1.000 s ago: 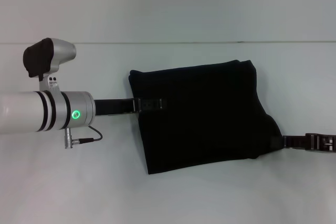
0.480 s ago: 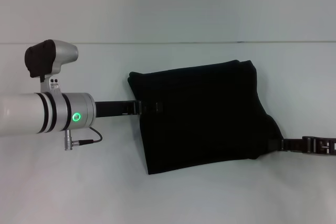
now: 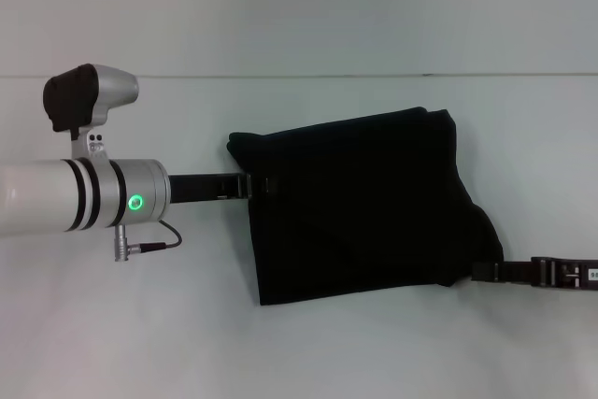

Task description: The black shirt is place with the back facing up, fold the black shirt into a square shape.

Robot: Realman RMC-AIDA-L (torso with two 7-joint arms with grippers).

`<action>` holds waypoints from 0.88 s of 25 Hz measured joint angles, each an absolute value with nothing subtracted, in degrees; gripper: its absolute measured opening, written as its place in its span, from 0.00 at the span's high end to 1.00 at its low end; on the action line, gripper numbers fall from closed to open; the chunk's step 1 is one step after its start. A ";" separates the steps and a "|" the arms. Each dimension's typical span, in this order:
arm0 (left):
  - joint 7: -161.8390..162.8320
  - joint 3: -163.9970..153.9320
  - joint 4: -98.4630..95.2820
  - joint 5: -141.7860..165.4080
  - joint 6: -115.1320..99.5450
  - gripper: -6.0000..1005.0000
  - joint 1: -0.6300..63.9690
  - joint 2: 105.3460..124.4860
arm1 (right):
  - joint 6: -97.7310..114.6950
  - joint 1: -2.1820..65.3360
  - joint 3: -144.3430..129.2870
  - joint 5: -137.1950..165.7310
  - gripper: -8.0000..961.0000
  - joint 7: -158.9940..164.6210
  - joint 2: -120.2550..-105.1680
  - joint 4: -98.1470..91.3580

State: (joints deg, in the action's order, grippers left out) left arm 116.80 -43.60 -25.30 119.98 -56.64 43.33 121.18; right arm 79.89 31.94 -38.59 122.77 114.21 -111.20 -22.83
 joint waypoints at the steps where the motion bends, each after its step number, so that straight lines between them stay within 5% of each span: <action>1: 116.80 -43.59 -25.35 120.03 -56.71 0.77 43.35 121.12 | 79.85 32.01 -38.70 122.78 0.56 114.19 -111.28 -22.83; 8: 116.82 -43.59 -25.47 120.18 -56.95 0.90 43.47 120.79 | 77.07 32.72 -41.61 122.79 0.56 113.68 -112.26 -22.84; 22: 117.24 -43.60 -25.67 120.24 -58.33 0.90 43.96 120.46 | 77.76 33.22 -42.09 122.68 0.56 113.56 -112.39 -22.85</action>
State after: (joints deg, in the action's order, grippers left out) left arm 117.24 -43.60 -25.67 120.24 -58.33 43.96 120.46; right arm 77.76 33.22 -42.09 122.68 113.56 -112.39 -22.85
